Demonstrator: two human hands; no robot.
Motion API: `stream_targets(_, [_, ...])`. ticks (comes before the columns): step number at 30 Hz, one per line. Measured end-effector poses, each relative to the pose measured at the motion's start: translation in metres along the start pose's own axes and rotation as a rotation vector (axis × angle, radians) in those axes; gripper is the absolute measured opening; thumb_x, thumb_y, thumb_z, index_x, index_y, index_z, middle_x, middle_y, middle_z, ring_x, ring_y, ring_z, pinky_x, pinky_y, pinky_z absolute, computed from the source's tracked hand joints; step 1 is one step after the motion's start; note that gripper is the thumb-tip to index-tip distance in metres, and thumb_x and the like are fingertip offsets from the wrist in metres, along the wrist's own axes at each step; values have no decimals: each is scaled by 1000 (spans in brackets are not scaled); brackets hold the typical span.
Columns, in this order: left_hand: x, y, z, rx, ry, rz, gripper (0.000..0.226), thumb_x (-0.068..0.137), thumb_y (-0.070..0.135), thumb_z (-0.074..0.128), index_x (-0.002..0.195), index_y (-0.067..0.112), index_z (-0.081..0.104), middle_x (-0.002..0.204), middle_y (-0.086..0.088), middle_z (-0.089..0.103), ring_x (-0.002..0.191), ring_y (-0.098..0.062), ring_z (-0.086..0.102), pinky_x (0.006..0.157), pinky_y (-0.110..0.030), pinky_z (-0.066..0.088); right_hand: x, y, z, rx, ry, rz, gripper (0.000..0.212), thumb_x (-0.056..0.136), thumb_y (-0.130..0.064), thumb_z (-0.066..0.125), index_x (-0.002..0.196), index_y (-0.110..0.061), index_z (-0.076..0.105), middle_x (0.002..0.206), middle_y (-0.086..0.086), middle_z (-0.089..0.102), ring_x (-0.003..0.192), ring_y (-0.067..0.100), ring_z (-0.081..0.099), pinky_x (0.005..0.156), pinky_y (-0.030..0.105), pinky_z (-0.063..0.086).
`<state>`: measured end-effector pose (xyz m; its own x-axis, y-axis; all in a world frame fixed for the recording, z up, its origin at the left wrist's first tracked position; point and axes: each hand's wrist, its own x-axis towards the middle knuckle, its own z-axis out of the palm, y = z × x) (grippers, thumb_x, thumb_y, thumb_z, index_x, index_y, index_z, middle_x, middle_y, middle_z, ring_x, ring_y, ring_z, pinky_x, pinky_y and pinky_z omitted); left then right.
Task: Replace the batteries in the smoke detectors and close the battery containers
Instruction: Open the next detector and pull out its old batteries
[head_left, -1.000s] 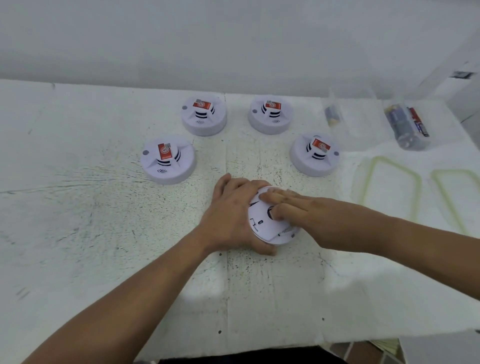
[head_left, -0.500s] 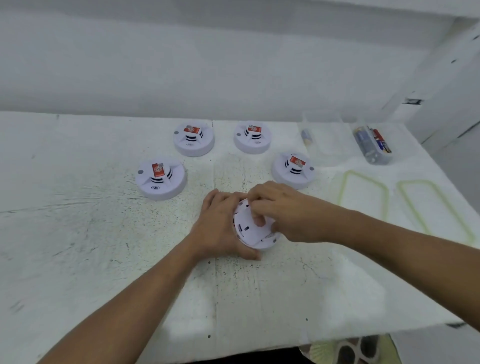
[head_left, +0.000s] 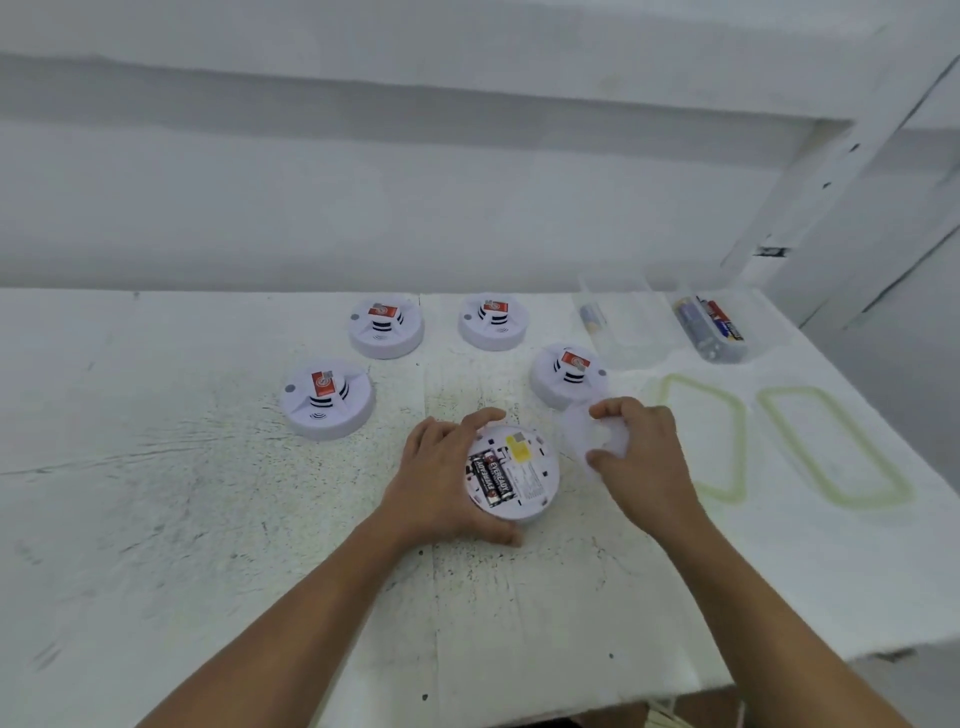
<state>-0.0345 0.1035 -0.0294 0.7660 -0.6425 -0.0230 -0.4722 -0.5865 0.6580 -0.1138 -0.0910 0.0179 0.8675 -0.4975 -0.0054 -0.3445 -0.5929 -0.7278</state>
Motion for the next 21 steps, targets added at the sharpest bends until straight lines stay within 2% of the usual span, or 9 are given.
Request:
stream_targets(2, [0, -1, 0, 1, 1, 5, 114, 44, 64, 85, 139, 48, 24, 116, 16, 35, 98, 5, 16, 108, -22, 5, -6, 9, 8, -46, 23, 8, 47, 84, 5, 55, 124, -20, 52, 114, 1, 26, 87, 11, 40, 63, -4, 34])
stream_targets(4, [0, -2, 1, -11, 4, -6, 113, 42, 65, 85, 137, 49, 26, 117, 16, 34, 99, 5, 15, 110, -27, 11, -11, 17, 17, -137, 36, -23, 49, 85, 7, 51, 130, -14, 51, 122, 6, 23, 90, 13, 40, 66, -2, 32])
stream_targets(7, [-1, -4, 2, -25, -13, -22, 119, 36, 70, 83, 137, 51, 25, 117, 14, 33, 104, 2, 17, 108, -30, 19, -14, 26, 31, -354, 82, -100, 46, 84, 4, 53, 129, -4, 52, 127, 19, 30, 109, 34, 46, 82, 20, 39])
stream_targets(8, [-2, -5, 2, -23, -14, -24, 120, 33, 75, 79, 137, 52, 24, 117, 14, 33, 106, 1, 17, 108, -32, 21, -15, 28, 35, -421, 106, -127, 44, 80, 1, 59, 123, -3, 56, 122, 22, 38, 104, 40, 49, 83, 33, 45])
stream_targets(10, [-4, -6, 2, -39, -13, -31, 118, 32, 82, 68, 138, 53, 23, 116, 14, 32, 109, -1, 19, 107, -34, 24, -16, 32, 42, -582, 158, -177, 41, 66, -9, 74, 106, -6, 66, 107, 24, 52, 88, 43, 55, 70, 44, 50])
stream_targets(13, [-4, -7, 2, -47, -19, -7, 113, 41, 87, 59, 141, 50, 22, 120, 15, 36, 116, -6, 23, 108, -35, 26, -17, 30, 44, -746, 166, -200, 31, 63, -13, 79, 93, -10, 69, 101, 19, 58, 82, 38, 57, 64, 41, 47])
stream_targets(17, [-5, -11, 0, -55, -20, 34, 106, 51, 86, 55, 143, 46, 21, 128, 19, 36, 119, -1, 22, 111, -33, 21, -9, 26, 38, -701, 72, -150, 26, 85, -17, 56, 109, -9, 63, 119, 15, 50, 104, 33, 46, 81, 37, 35])
stream_targets(19, [-7, -13, 0, -87, -17, 9, 108, 51, 82, 62, 144, 46, 19, 124, 19, 32, 119, -1, 22, 107, -29, 21, -3, 17, 32, -517, 43, -152, 28, 88, -18, 54, 115, -12, 61, 117, 8, 49, 107, 26, 46, 85, 31, 36])
stream_targets(21, [-7, -14, 2, -87, 6, -1, 106, 52, 77, 69, 143, 44, 24, 122, 18, 35, 119, -2, 26, 106, -29, 24, 0, 3, 26, -241, 19, -181, 19, 88, -14, 56, 105, -17, 64, 105, 0, 53, 96, 15, 52, 77, 14, 37])
